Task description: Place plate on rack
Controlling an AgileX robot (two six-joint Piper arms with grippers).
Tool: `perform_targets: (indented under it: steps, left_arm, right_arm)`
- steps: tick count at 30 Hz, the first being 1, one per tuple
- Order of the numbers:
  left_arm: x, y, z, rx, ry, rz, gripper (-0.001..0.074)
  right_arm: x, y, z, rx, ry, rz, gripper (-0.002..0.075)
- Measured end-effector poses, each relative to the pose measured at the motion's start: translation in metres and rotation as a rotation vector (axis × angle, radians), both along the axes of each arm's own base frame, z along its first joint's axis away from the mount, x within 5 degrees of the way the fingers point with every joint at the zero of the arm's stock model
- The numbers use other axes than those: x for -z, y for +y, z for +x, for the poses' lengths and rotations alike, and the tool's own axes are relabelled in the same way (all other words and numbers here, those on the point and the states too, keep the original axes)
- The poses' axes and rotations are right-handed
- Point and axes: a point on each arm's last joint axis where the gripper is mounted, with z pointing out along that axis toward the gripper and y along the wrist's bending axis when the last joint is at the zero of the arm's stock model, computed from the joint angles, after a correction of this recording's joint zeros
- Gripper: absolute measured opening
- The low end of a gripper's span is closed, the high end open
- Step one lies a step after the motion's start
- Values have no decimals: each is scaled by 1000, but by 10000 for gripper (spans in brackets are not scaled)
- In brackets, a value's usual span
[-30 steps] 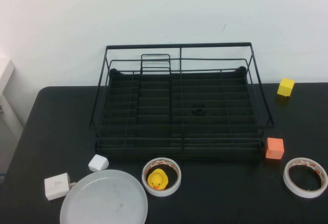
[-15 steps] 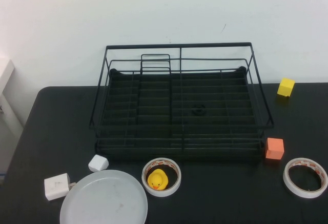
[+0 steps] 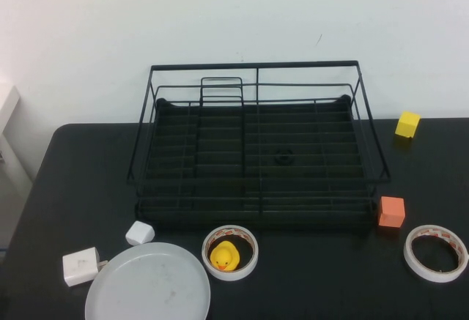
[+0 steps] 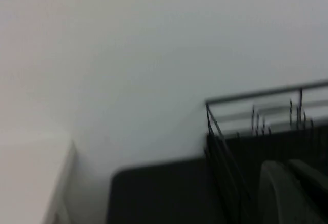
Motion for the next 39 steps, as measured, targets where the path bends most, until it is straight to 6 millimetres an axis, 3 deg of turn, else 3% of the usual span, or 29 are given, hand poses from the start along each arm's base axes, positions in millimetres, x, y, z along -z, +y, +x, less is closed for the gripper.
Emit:
perform_targets:
  steps: [4, 9, 15, 22, 29, 34, 39]
  left_arm:
    - [19, -3, 13, 4, 131, -123, -2]
    - [30, -5, 29, -27, 303, -380, -2]
    - [50, -18, 57, 6, 753, -556, -2]
    - [73, -14, 99, -32, 1156, -627, -2]
    - [97, -6, 122, -100, 1290, -623, 8]
    - [105, 2, 134, -165, 1217, -578, 96]
    - [111, -3, 146, -157, 1206, -500, 149]
  right_arm:
    - [17, -2, 8, 15, 128, 4, -2]
    - [20, -2, 8, 16, 142, 3, -2]
    - [20, -1, 9, 12, 138, 42, -2]
    - [23, -1, 7, 21, 179, 63, -2]
    - [24, -1, 7, 23, 187, 63, -2]
    - [24, -1, 7, 22, 183, 63, -2]
    - [22, 0, 8, 16, 159, 62, -2]
